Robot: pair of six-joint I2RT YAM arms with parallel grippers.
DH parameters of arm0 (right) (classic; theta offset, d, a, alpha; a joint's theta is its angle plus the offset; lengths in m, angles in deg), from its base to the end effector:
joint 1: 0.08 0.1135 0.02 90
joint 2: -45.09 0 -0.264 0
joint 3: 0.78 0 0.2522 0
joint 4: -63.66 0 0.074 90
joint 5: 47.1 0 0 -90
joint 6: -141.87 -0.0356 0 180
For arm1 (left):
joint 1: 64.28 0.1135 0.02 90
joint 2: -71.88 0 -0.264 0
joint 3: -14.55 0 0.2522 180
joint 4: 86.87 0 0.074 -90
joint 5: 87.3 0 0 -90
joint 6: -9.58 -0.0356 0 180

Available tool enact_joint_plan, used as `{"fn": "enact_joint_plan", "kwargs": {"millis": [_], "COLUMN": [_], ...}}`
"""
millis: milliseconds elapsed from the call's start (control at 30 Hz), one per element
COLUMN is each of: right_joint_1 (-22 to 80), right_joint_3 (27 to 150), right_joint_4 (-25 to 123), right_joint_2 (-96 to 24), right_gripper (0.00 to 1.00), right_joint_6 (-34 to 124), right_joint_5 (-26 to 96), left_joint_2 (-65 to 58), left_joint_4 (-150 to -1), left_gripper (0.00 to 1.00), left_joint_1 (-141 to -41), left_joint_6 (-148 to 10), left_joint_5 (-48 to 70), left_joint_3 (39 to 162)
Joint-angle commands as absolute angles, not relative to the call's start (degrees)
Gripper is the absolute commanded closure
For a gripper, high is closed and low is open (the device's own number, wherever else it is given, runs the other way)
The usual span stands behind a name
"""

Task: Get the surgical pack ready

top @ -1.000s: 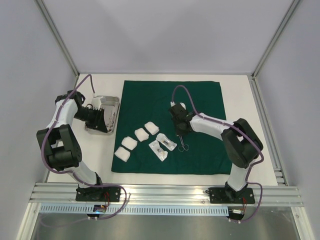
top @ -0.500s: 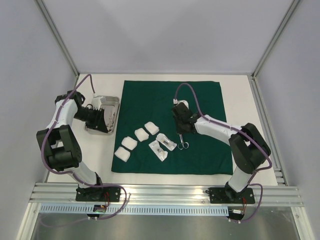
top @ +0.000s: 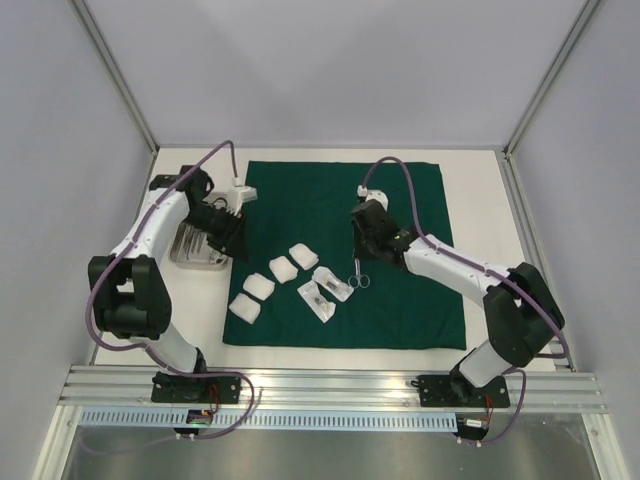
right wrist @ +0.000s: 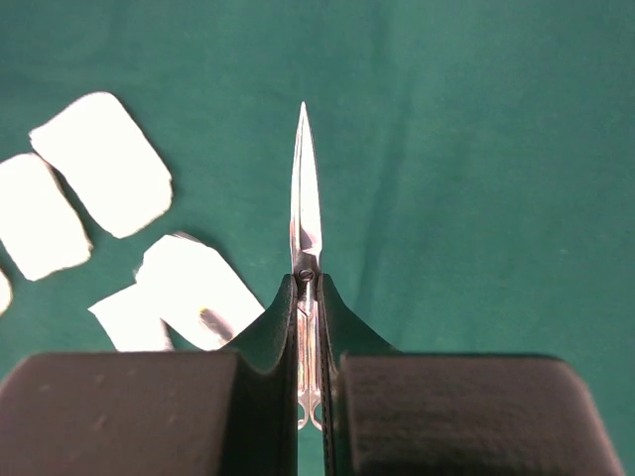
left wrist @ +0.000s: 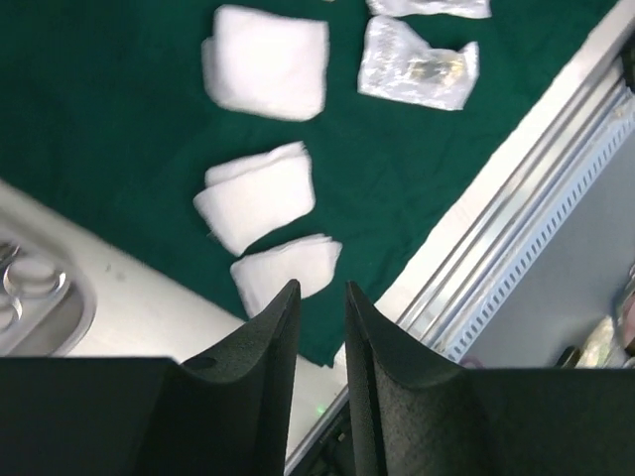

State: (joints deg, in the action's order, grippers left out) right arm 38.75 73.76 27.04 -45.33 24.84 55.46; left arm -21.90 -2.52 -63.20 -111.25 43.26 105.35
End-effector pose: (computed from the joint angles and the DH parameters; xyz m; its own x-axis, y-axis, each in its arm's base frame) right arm 0.2625 0.2013 0.2222 -0.7818 -0.0598 -0.6207 -0.1724 0.9773 0.1230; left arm 0.2944 -0.0176 0.2629 -0.8494 0.3734 -0.3729 0.5256 0.6624 -0.5339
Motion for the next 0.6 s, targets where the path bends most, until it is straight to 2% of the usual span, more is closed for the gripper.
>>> {"fn": "enact_joint_plan", "kwargs": {"millis": [0, 167, 200, 300, 567], "right_joint_1": [39.3, 40.5, 40.6, 41.1, 41.6], "right_joint_3": [73.9, 74.5, 74.7, 75.2, 75.5], "right_joint_4": [32.2, 34.1, 34.5, 34.8, 35.5], "right_joint_2": [-42.2, -41.2, -41.1, -40.7, -40.1], "right_gripper": [1.00, 1.00, 0.99, 1.00, 1.00], "right_joint_6": [21.1, 18.3, 17.5, 16.3, 13.9], "right_joint_5": [56.4, 55.7, 55.4, 55.3, 54.2], "left_joint_2": [-21.3, -25.3, -26.1, -28.9, -32.5], "left_joint_4": [-3.7, -11.4, -12.5, -16.5, -26.5], "left_gripper": [0.66, 0.56, 0.50, 0.43, 0.38], "left_joint_1": [-71.6, -84.0, -85.2, -89.0, -94.8], "left_joint_6": [-109.9, -104.2, -103.3, -100.4, -94.6], "left_joint_5": [46.8, 46.0, 46.1, 47.3, 51.6], "left_joint_3": [109.0, 111.6, 112.2, 113.7, 111.8]}}
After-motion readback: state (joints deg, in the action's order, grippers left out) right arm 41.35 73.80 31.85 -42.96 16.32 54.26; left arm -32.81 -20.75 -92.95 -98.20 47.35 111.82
